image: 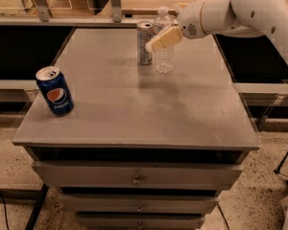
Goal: Move water bottle near redbull can
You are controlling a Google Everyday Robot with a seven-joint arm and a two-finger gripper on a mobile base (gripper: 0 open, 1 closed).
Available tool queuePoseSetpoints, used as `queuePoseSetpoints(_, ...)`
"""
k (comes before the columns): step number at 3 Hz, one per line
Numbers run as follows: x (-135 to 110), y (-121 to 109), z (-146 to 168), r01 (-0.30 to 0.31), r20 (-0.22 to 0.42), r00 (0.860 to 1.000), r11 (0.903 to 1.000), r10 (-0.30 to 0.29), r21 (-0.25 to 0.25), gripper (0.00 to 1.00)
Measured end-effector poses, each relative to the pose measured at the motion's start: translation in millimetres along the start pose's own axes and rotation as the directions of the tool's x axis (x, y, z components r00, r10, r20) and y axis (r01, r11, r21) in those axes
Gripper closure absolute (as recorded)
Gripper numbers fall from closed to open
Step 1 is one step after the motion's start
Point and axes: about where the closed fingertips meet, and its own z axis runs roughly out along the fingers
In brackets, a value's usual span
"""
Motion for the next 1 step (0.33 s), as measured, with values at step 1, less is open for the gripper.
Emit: queuePoseSetpoints(1,0.0,0.1,0.1,0.0,0.0,1.0,1.0,0.0,0.0,0.0)
